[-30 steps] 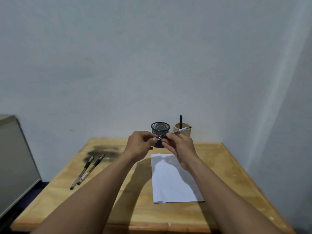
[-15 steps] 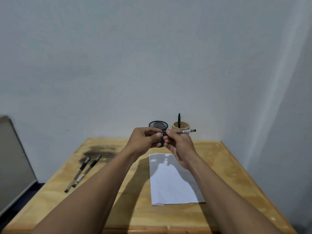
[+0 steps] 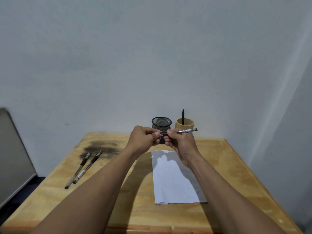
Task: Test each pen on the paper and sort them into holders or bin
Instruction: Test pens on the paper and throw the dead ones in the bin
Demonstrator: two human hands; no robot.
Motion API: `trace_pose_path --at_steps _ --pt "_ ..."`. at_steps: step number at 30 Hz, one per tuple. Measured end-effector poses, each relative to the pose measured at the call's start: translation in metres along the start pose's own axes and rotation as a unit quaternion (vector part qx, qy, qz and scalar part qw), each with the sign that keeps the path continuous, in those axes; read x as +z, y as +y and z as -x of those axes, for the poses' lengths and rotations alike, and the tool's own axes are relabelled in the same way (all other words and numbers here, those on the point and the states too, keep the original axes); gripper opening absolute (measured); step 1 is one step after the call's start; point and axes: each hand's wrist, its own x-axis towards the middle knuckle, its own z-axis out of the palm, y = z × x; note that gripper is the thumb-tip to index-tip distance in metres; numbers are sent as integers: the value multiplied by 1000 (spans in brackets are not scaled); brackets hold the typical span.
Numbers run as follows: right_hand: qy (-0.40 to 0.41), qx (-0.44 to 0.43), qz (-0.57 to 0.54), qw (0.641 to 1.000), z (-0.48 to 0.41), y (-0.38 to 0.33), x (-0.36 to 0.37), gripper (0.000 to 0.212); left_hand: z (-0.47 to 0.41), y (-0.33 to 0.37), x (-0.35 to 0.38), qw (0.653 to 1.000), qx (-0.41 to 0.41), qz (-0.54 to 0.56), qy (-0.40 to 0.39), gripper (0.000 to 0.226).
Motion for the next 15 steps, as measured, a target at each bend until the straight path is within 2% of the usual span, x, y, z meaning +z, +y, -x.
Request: trace_pose_path --at_steps 5,10,15 --pt "-4 -13 39 999 -5 5 -2 6 -5 -1 -6 1000 -11 0 -7 11" --pt "17 10 -43 999 -9 8 -5 4 -12 -3 -7 1000 -13 -2 -15 12" --pt "26 22 -59 998 -11 9 -4 5 -16 -8 -6 1000 1 -24 -5 14"
